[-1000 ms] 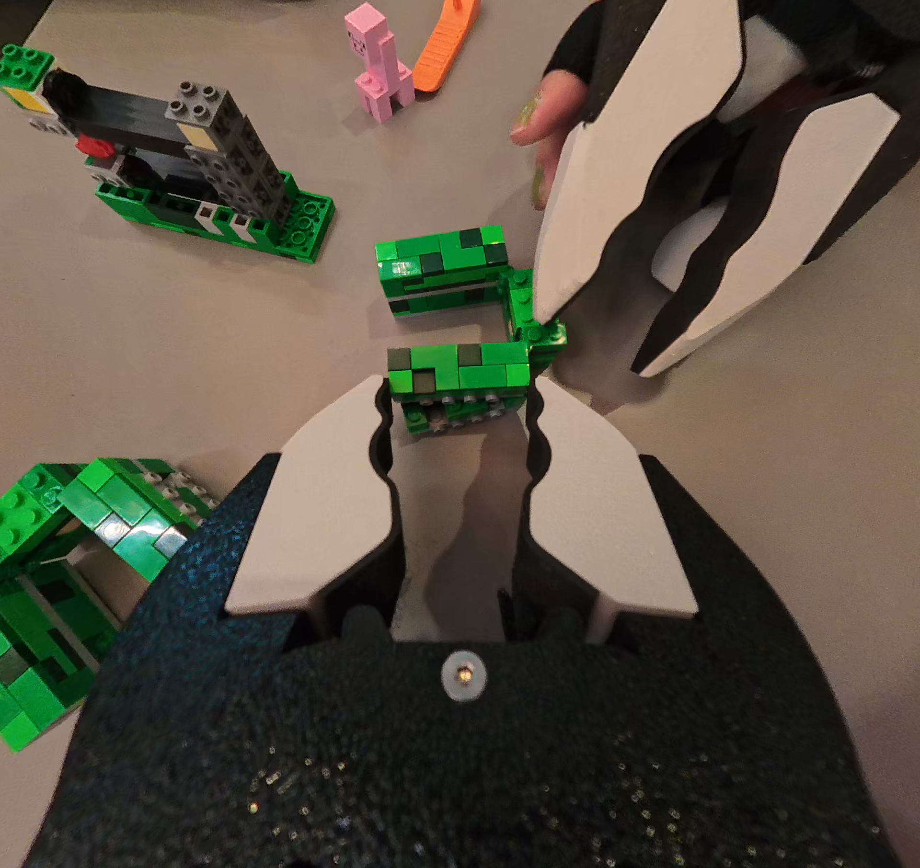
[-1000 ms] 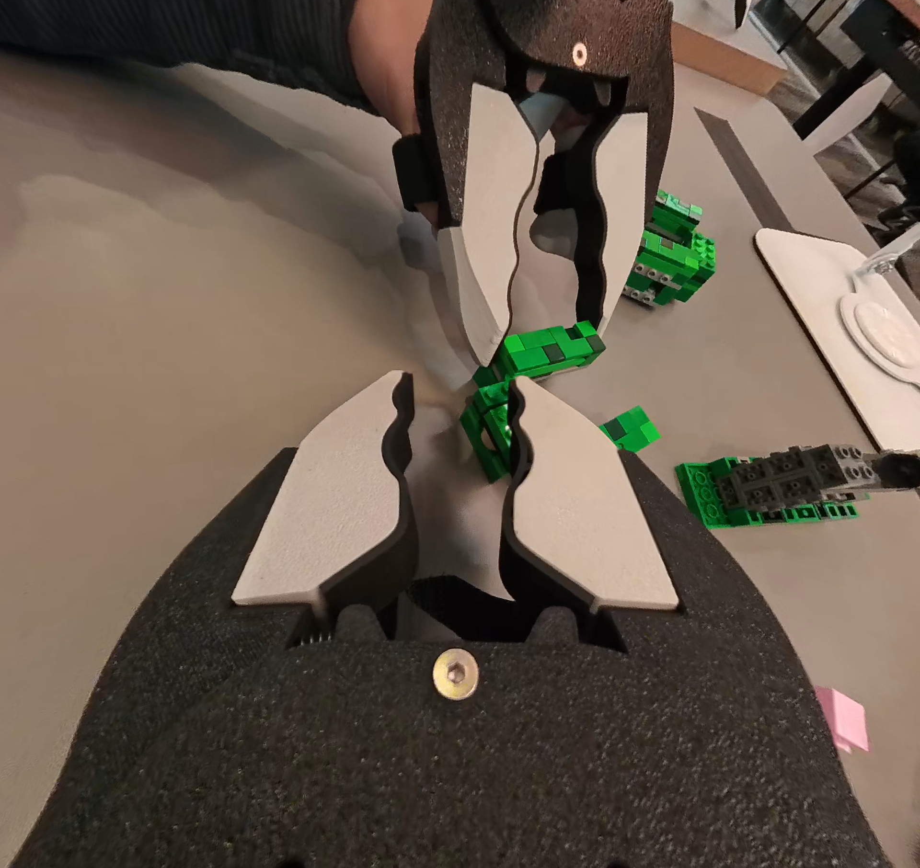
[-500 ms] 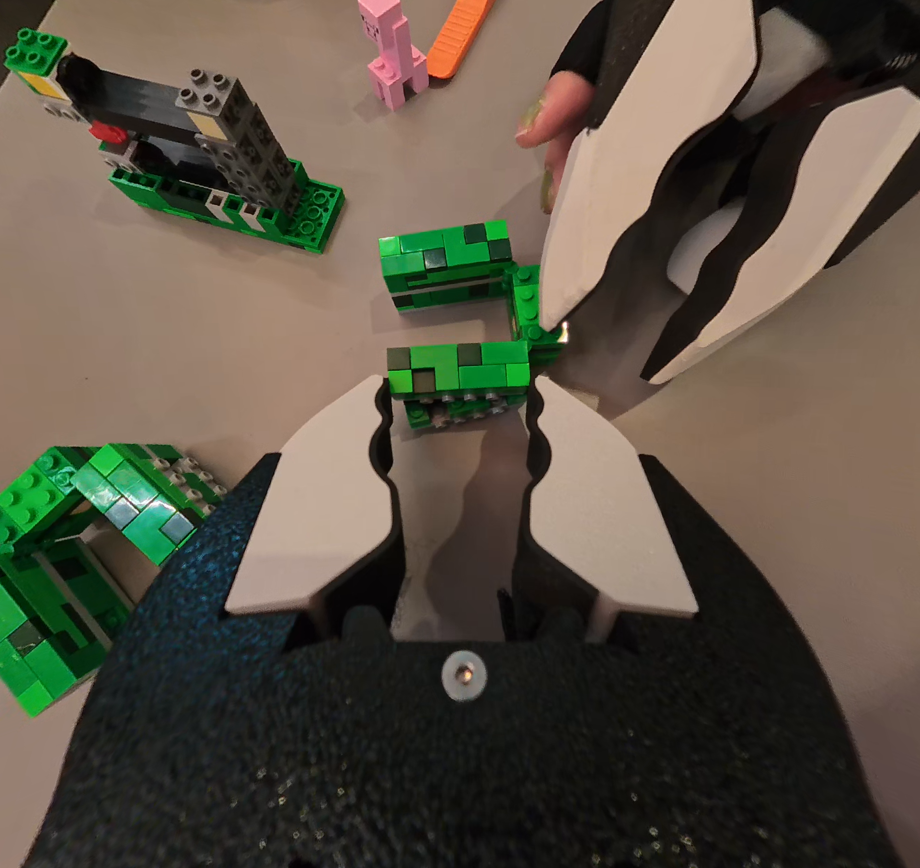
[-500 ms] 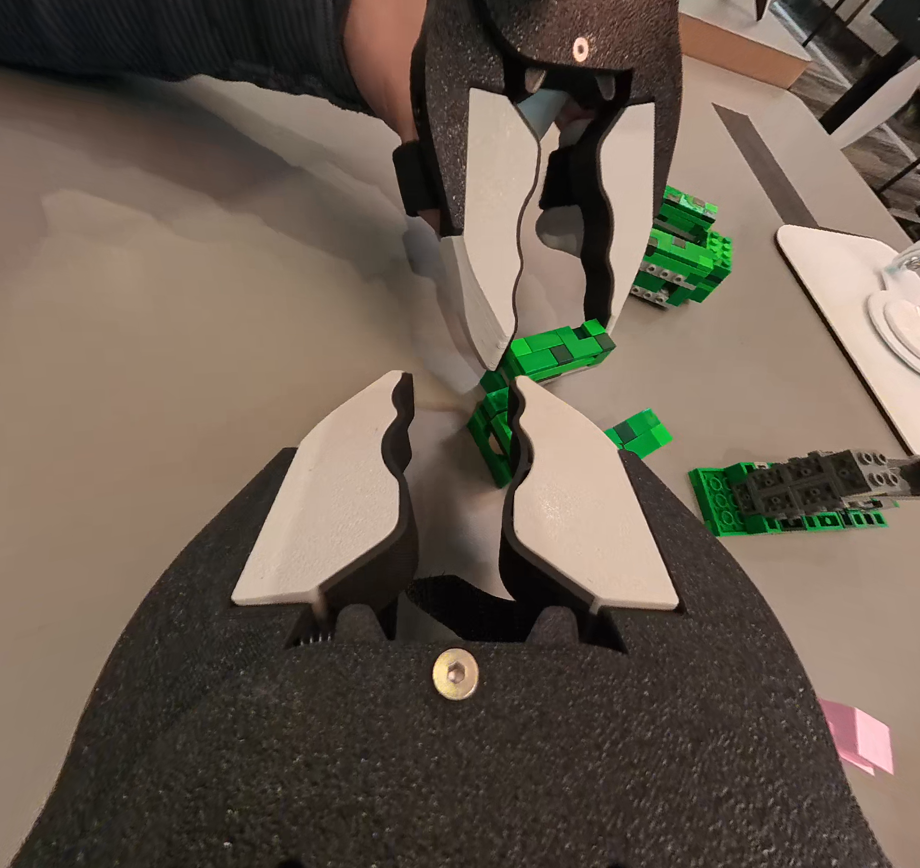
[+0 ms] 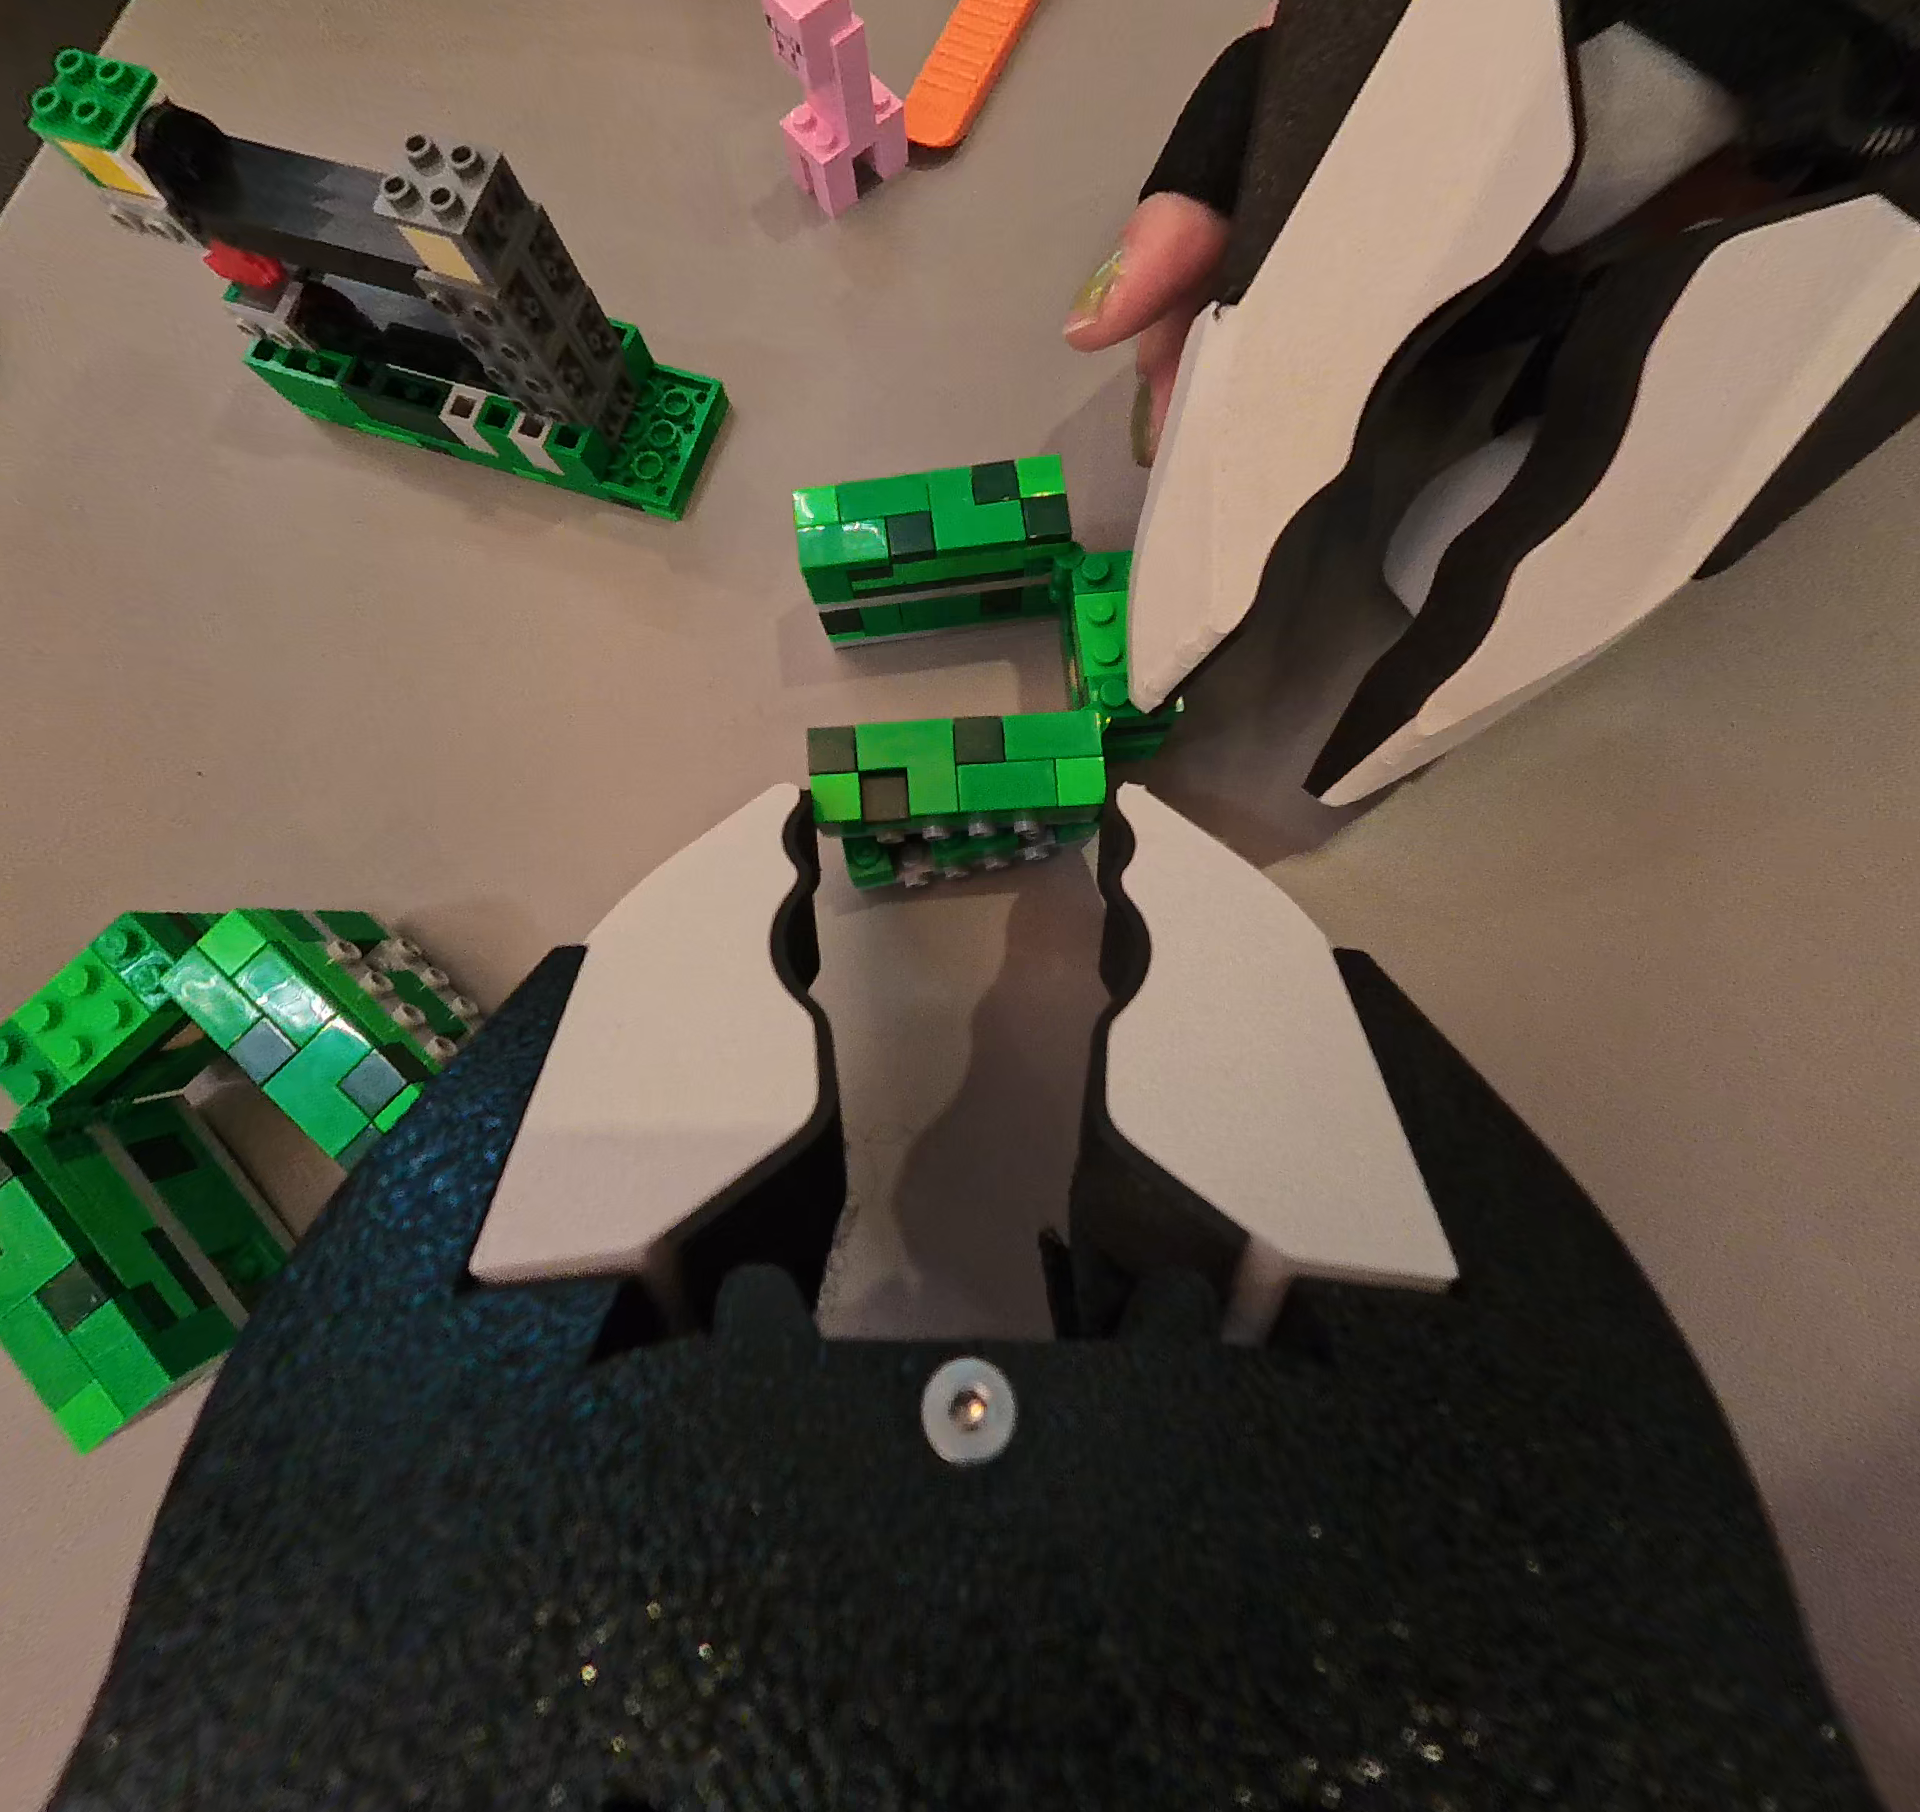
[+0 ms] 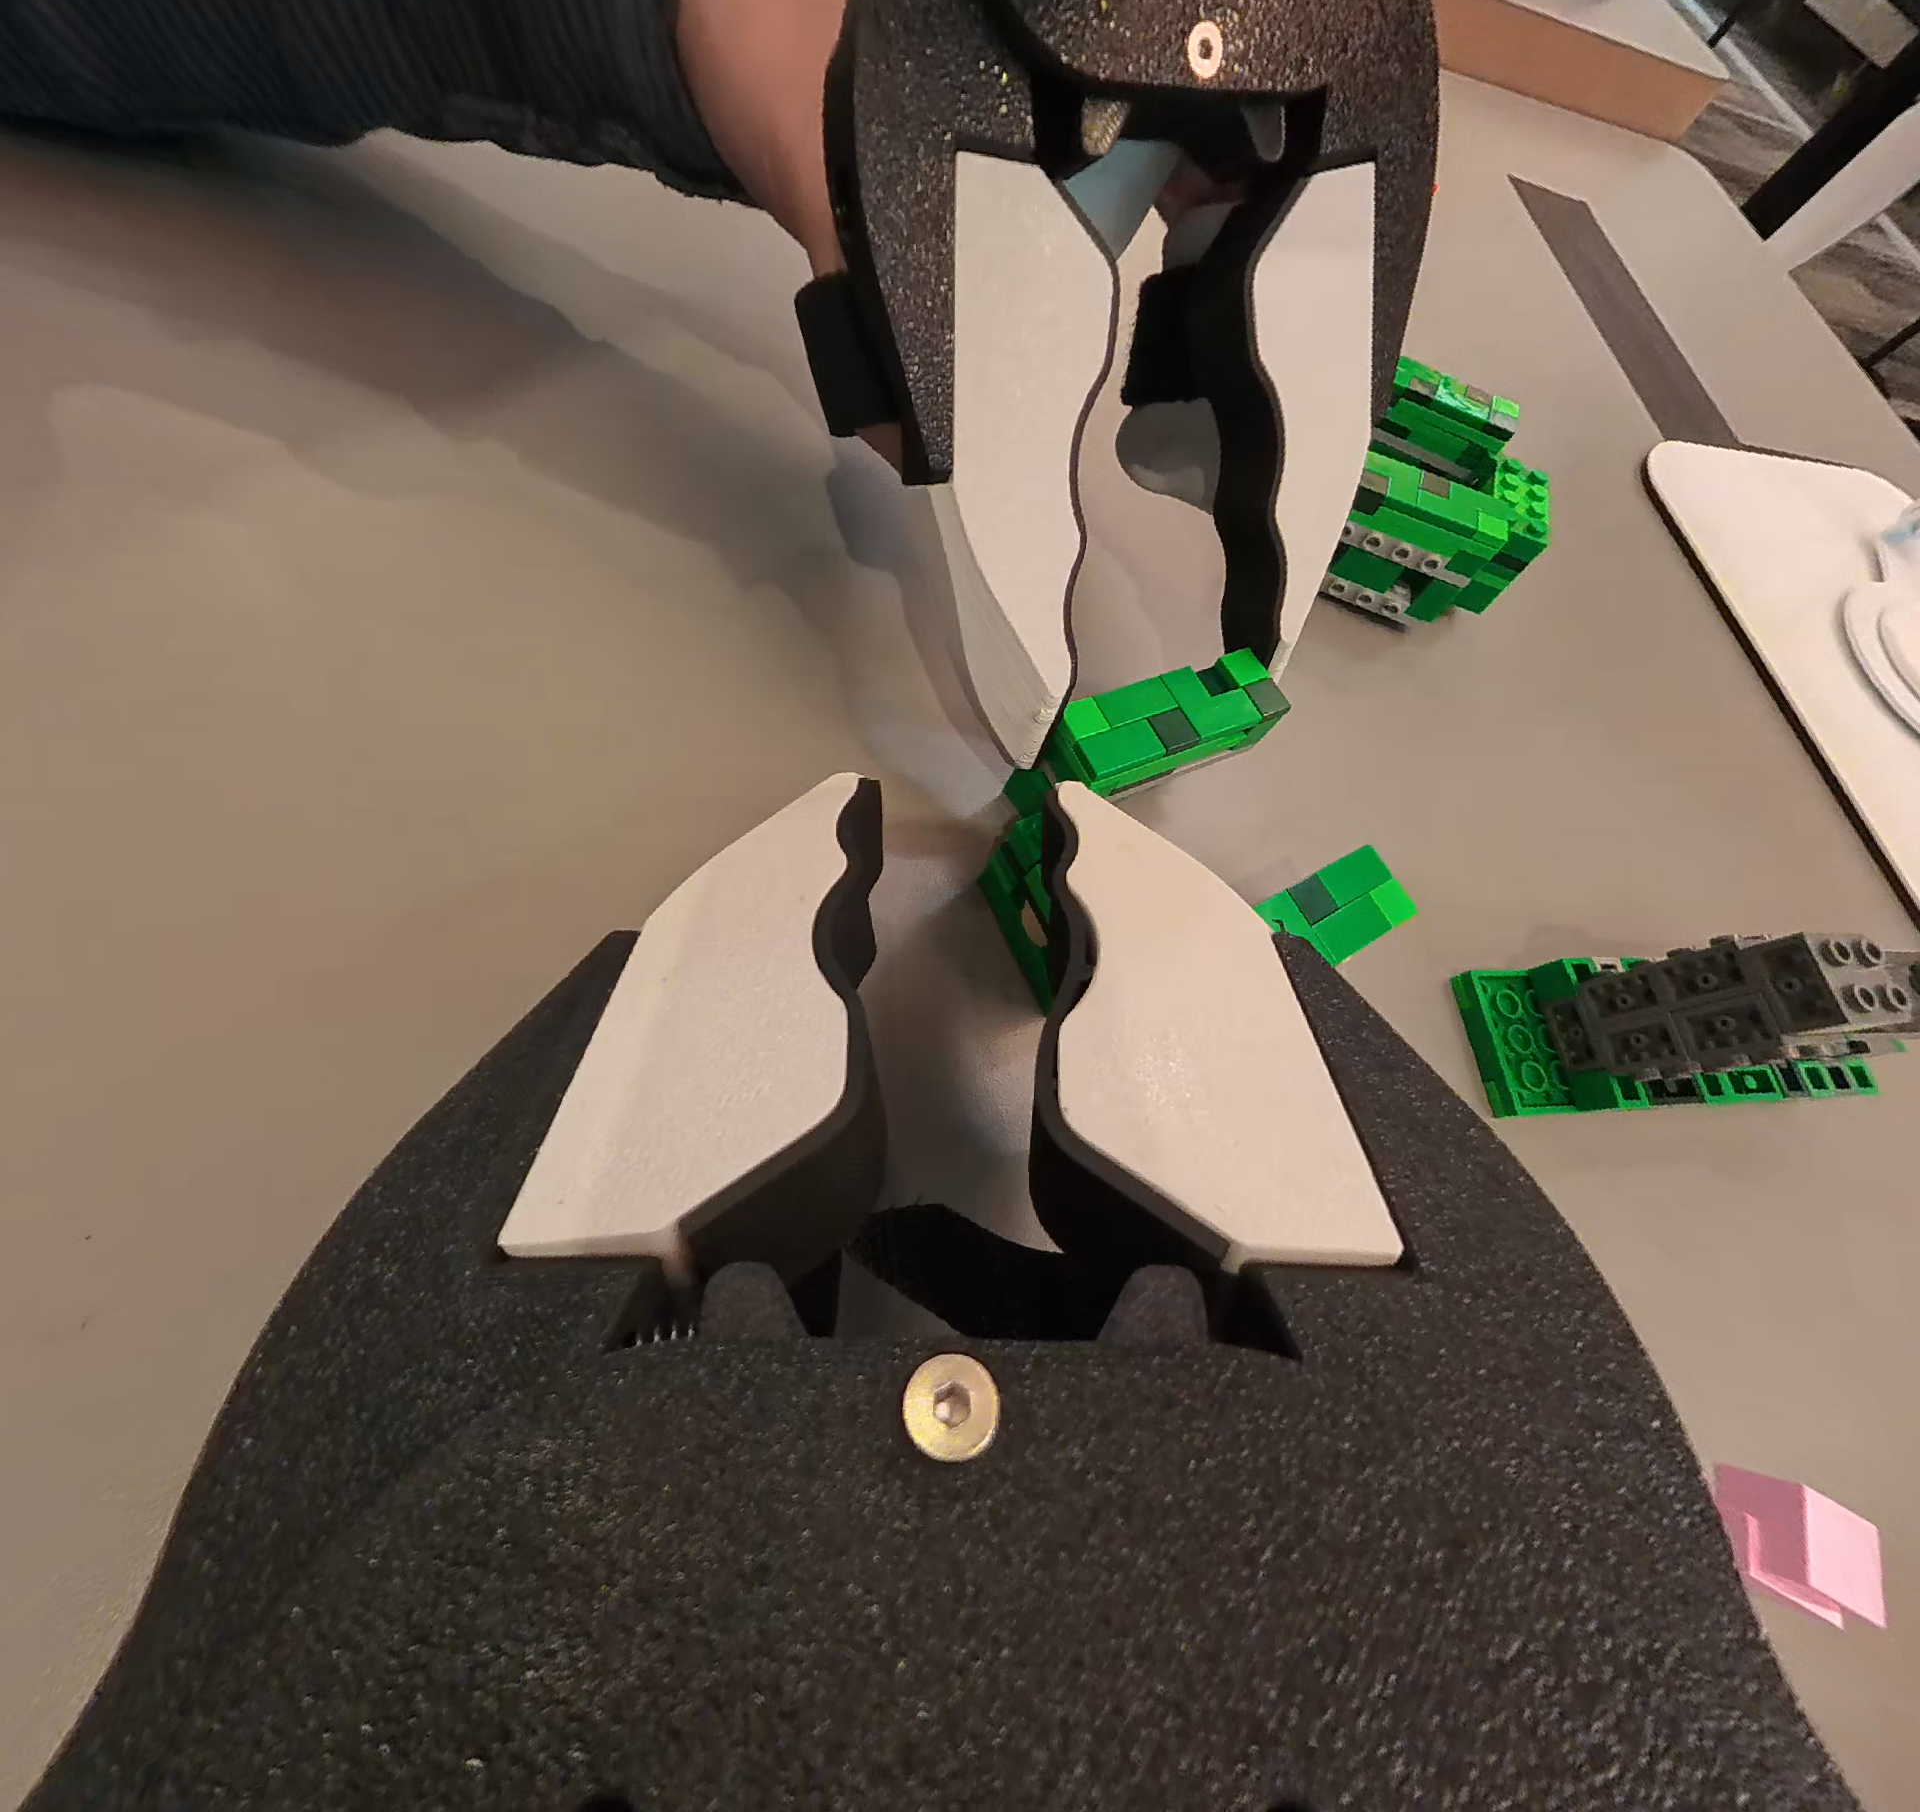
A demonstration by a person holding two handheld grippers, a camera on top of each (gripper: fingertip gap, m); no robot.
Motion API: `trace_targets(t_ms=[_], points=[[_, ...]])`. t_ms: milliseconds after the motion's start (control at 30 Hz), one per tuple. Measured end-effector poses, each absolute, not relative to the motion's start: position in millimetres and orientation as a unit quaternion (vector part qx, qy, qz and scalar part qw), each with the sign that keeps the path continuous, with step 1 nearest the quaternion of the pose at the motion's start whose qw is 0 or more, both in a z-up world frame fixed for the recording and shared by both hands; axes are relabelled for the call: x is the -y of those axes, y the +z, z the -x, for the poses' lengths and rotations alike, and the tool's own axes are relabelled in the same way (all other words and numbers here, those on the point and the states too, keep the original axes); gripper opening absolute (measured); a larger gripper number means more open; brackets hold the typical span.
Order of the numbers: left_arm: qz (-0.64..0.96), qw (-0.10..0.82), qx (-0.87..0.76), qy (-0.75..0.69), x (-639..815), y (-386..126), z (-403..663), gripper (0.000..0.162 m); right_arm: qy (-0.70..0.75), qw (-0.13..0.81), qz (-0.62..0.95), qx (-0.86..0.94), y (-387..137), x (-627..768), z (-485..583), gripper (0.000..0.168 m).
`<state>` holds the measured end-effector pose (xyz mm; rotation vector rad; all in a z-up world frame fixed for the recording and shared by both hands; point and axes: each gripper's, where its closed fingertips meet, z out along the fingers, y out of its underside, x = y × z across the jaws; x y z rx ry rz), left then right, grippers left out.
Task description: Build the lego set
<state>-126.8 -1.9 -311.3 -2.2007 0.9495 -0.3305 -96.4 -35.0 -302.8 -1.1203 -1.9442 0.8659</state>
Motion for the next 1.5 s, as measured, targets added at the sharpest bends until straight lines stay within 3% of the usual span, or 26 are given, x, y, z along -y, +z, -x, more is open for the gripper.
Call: trace_targets(t_ms=[267,1000,1067,1333,1500], points=[[0.851,0.355,-0.372,-0.103,4.9,-312.0,131.5,0.051,0.342,0.349,0.447,0.750,-303.3,33.7,96.3,0.031],[0.820,0.440,-0.348,-0.114,4.3,-302.3,122.6,0.098,0.348,0.343,0.453,0.746,-303.2,32.9,96.9,0.032],[0.794,0.463,-0.376,-0.117,9.5,-298.1,116.7,0.091,0.349,0.341,0.454,0.745,-303.2,32.8,97.0,0.032],[0.713,0.409,-0.543,-0.172,11.7,-303.9,126.7,0.093,0.352,0.339,0.457,0.743,-303.1,32.3,97.3,0.032],[0.661,0.370,-0.621,-0.202,7.6,-299.2,128.8,0.072,0.355,0.337,0.460,0.741,-302.9,31.8,97.4,0.031]])
